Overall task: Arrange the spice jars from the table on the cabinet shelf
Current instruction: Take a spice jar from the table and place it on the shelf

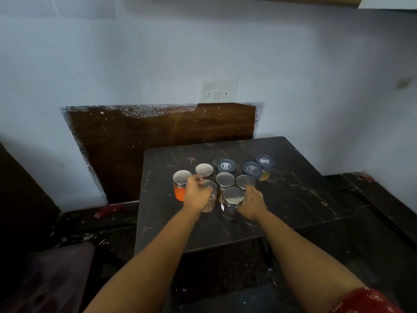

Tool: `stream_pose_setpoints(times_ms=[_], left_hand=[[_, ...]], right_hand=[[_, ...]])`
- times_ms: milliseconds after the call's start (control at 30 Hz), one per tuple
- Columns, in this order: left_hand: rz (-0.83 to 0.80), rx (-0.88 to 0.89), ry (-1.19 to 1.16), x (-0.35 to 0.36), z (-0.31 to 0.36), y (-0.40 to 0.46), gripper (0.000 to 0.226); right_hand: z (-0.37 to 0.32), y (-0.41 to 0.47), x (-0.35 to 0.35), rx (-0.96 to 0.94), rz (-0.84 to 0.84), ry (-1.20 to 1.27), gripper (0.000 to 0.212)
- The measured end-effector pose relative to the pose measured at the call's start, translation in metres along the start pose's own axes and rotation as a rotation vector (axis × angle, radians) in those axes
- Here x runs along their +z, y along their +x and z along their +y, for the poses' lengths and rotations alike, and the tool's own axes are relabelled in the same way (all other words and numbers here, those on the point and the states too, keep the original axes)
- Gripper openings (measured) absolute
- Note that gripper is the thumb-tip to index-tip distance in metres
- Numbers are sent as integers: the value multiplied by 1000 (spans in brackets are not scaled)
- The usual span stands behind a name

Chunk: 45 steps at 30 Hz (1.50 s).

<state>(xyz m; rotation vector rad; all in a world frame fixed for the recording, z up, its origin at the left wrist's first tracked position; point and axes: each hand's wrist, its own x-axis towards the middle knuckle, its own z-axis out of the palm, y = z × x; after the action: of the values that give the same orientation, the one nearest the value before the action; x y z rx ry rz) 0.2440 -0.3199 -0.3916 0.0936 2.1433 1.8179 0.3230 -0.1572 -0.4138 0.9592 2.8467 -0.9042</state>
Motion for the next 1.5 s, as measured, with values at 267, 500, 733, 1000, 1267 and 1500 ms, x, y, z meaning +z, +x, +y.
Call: stream_pose_setpoints(times_ms=[267, 500, 733, 1000, 1267, 1500], left_hand=[[-51, -51, 362, 37, -57, 24, 51], [-120, 1, 454, 66, -45, 32, 67], [-141, 11, 378, 79, -64, 14, 113], [-58, 3, 47, 104, -5, 2, 61], [-188, -140, -583, 86, 52, 10, 50], [-69, -107, -453, 90, 62, 30, 73]], right_hand=[[11, 57, 4, -244, -228, -333, 100], [9, 70, 7, -465, -104, -605, 80], [-16, 76, -46, -212, -288, -588, 77], [-46, 89, -114, -141, -481, -241, 88], [-40, 93, -101, -128, -857, 761, 51], [-53, 91, -95, -115, -760, 967, 49]])
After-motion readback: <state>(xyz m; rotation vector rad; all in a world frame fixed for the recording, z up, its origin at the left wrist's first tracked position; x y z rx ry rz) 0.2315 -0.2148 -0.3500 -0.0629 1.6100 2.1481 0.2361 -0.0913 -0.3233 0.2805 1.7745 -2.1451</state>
